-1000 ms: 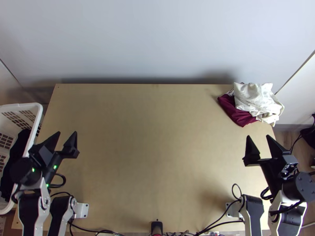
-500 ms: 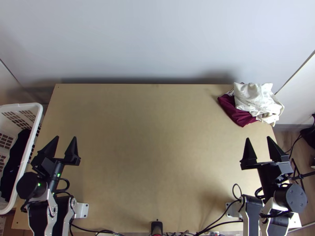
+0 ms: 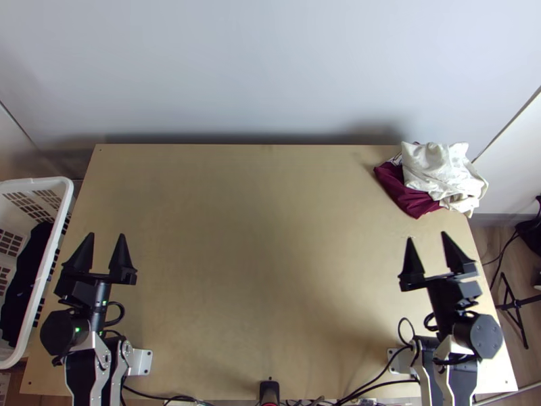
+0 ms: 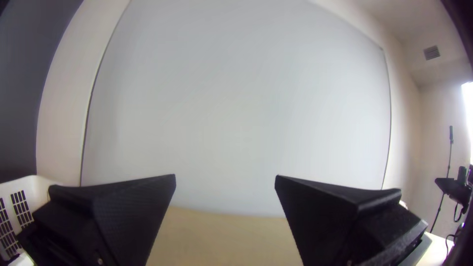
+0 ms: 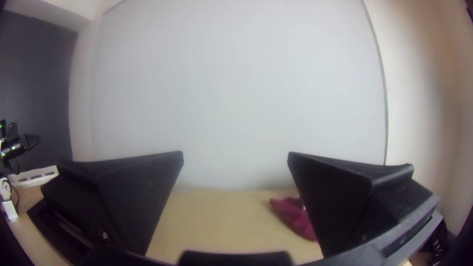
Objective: Fold the t-shirt
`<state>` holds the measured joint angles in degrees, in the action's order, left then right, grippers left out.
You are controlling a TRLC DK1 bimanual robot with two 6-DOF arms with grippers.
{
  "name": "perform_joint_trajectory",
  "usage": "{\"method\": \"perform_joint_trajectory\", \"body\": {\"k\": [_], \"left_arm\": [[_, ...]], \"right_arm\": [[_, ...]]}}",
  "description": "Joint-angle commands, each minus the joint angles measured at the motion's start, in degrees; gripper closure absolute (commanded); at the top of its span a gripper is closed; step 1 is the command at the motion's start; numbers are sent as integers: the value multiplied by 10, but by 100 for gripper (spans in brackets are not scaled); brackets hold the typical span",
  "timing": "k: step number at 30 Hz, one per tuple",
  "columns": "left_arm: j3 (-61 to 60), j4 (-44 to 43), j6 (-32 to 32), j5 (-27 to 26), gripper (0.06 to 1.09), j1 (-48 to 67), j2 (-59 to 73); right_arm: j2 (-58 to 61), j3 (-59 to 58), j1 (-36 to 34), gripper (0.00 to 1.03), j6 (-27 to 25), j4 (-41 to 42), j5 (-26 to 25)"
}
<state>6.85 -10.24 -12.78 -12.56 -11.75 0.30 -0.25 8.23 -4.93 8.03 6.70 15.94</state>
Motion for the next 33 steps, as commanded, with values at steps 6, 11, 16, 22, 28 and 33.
{"method": "perform_joint_trajectory", "body": {"k": [6, 11, 16, 22, 28, 33], "left_arm": [[-23, 142, 31, 1, 11, 1, -5], [-25, 211, 101, 24, 11, 3, 0], [-25, 214, 108, 39, 11, 3, 0], [-25, 216, 110, 46, 11, 2, -2], [-25, 216, 111, 51, 11, 1, -2], [-25, 216, 110, 51, 11, 2, -2]], "right_arm": [[1, -28, 62, 4, -9, -170, -28], [1, -28, 68, 4, -11, -172, -32], [1, -28, 79, 4, -11, -173, -36], [1, -28, 79, 4, -10, -174, -50], [1, -28, 80, 4, -10, -174, -50], [1, -28, 79, 4, -10, -174, -50]]}}
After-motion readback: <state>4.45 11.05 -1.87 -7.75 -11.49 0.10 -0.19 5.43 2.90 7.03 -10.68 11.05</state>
